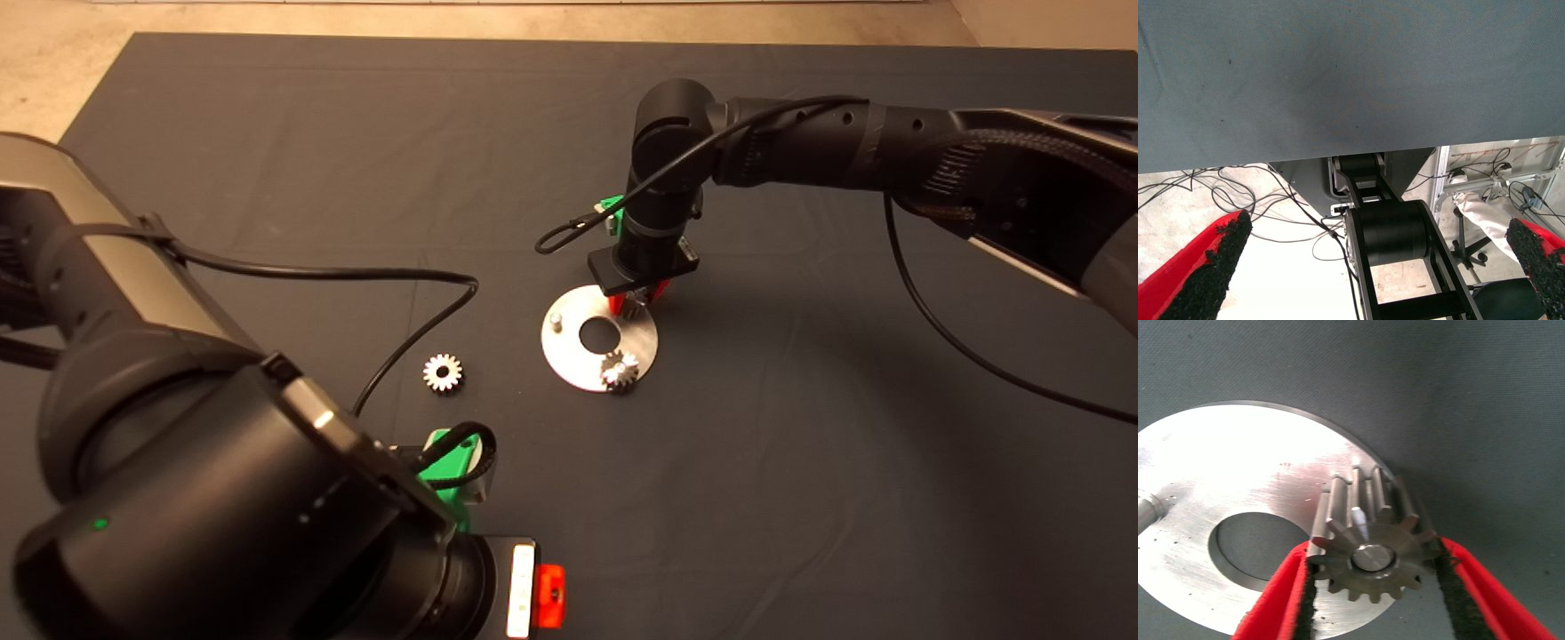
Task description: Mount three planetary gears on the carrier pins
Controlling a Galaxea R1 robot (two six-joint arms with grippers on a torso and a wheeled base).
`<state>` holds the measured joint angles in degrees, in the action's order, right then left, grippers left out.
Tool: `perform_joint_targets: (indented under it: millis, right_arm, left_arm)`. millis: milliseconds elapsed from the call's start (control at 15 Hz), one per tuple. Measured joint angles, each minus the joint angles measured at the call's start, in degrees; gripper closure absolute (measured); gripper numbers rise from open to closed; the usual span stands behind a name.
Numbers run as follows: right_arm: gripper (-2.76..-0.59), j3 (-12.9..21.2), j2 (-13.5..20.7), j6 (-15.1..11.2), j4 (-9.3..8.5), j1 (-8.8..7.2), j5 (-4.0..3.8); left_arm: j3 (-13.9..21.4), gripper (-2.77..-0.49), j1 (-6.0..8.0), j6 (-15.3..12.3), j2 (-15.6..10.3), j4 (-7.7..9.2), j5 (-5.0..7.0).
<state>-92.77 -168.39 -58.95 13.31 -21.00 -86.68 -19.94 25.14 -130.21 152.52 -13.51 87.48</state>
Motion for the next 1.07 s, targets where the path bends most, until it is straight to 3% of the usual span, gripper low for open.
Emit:
perform_joint_targets:
  millis: [267, 533, 800, 1067]
  right_arm:
    - [-1.45, 0.0, 0.1, 0.0, -0.01, 0.00, 0.01]
    - [-1.75, 0.0, 0.1, -0.3, -0.04, -0.27, 0.19]
    - [-2.00, 0.3, -0.4, -0.3, -0.09, -0.53, 2.31]
    - [-2.18, 0.3, -0.4, -0.3, -0.06, -5.54, 2.44]
  left_arm:
    - [0.0, -2.77, 0.00, 0.0, 0.0, 0.00, 0.00]
    - [0.0, -2.77, 0.00, 0.0, 0.0, 0.00, 0.00]
    - [0.0, -2.77, 0.00, 0.0, 0.0, 0.00, 0.00]
    - [0.0, -2.77, -0.01, 0.0, 0.0, 0.00, 0.00]
